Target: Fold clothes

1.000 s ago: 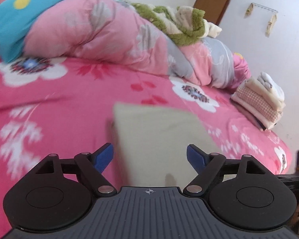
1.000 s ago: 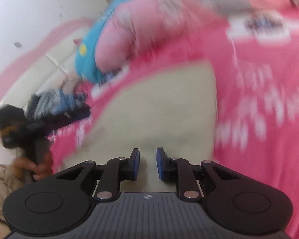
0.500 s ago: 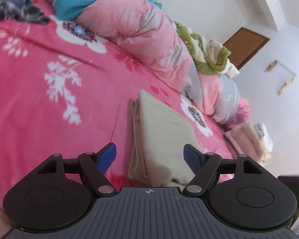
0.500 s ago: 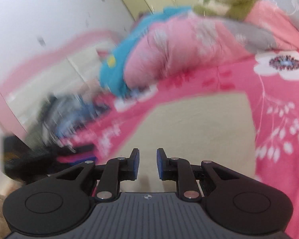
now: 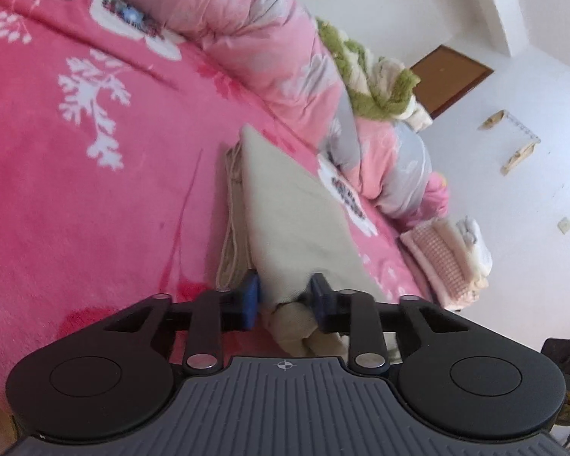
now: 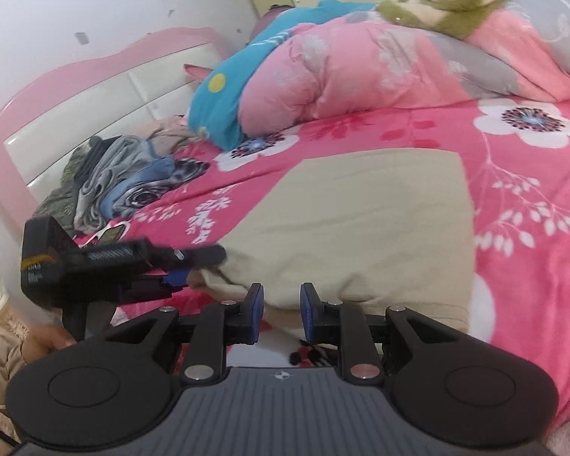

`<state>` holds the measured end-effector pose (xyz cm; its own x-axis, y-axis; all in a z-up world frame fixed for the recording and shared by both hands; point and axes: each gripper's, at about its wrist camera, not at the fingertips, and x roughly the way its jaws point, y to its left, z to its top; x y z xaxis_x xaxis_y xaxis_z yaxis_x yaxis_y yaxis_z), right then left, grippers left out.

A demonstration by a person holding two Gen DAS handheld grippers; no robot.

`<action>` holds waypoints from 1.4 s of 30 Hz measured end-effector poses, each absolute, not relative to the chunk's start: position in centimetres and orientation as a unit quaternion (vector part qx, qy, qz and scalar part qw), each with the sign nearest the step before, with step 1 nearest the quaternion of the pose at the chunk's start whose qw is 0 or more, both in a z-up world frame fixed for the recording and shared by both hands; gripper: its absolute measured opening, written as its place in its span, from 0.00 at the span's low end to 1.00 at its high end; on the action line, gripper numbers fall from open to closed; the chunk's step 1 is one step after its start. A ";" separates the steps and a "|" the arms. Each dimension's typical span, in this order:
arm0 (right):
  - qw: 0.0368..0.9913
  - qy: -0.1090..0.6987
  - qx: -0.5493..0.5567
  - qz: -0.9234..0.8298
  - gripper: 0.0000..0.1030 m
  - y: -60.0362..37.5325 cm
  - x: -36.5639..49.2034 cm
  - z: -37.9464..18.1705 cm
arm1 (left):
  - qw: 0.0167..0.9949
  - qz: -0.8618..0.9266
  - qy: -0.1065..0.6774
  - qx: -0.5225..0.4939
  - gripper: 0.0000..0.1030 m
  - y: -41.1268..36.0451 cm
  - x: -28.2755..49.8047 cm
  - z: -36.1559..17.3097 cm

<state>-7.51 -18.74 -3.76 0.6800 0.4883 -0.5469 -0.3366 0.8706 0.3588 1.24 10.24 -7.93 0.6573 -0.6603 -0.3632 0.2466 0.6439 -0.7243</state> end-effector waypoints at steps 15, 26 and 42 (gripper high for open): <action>0.924 0.283 0.172 0.190 0.22 -23.8 -7.0 -5.1 | 0.893 -0.247 0.288 -0.240 0.21 11.8 -0.9 -7.2; 0.940 0.219 0.058 0.255 0.22 -22.3 -7.8 -4.2 | 0.918 -0.282 0.261 -0.096 0.76 7.2 -2.6 -4.2; 0.834 0.262 -0.281 0.397 0.28 -15.0 -5.1 -4.7 | 0.919 -0.268 0.281 -0.068 0.74 7.0 -2.3 -5.2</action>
<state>-5.10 -14.98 -4.73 0.5473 0.5145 -0.6601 -0.8091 0.5269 -0.2602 -2.26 7.01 -5.19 0.6989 -0.5309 -0.4793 0.4542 0.8471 -0.2759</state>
